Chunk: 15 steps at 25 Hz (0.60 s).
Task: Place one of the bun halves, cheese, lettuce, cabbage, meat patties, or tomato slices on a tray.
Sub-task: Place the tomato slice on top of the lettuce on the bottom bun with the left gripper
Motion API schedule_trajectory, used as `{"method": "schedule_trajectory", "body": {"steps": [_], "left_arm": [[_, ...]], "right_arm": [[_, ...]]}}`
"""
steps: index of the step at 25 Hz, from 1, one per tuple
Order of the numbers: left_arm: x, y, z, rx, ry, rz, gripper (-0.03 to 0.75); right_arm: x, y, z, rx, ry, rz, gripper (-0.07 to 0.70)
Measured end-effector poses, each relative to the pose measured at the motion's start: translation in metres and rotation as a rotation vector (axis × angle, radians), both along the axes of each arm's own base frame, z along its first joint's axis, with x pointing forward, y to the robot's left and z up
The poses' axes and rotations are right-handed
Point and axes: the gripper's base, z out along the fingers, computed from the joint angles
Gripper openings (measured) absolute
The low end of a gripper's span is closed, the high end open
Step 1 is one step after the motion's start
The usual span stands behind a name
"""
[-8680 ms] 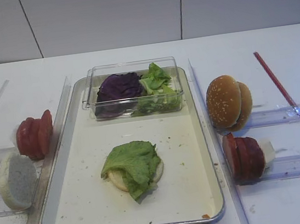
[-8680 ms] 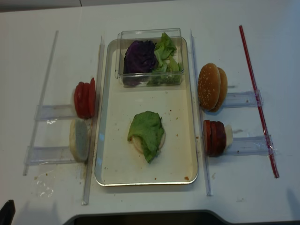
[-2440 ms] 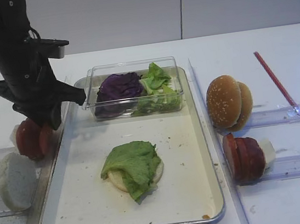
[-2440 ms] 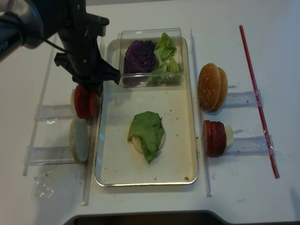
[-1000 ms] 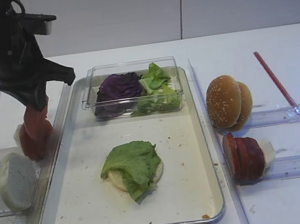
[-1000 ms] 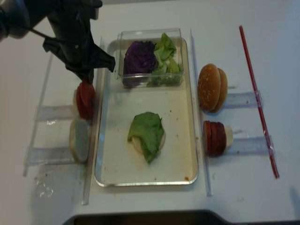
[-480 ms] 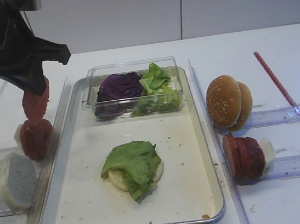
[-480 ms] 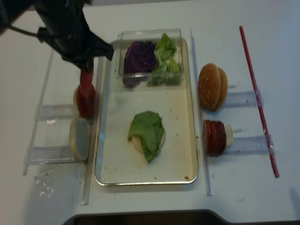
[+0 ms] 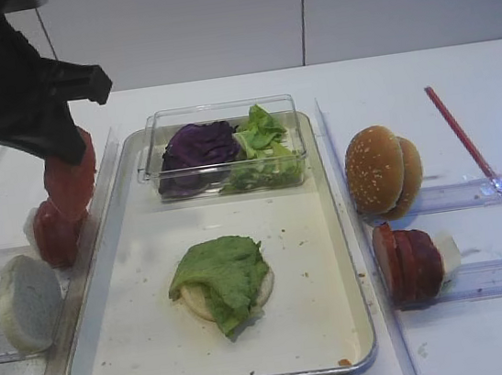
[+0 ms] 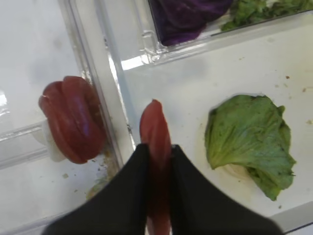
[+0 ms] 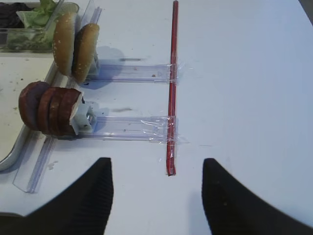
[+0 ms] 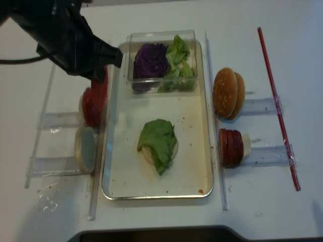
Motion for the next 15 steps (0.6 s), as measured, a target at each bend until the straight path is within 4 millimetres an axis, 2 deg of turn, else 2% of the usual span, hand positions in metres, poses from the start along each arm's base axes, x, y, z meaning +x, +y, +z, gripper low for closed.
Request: {"method": "schedule_trajectory", "body": {"steps": [8,15], "left_arm": [[-0.023,-0.001,-0.01,-0.138,0.032,-0.029,0.051],[-0.034,-0.013,-0.027,-0.309,0.063,-0.081,0.051]], "right_arm": [[0.0,0.0,0.0,0.0,0.0,0.0,0.426],[0.0,0.0,0.0,0.0,0.0,0.0,0.426]]}}
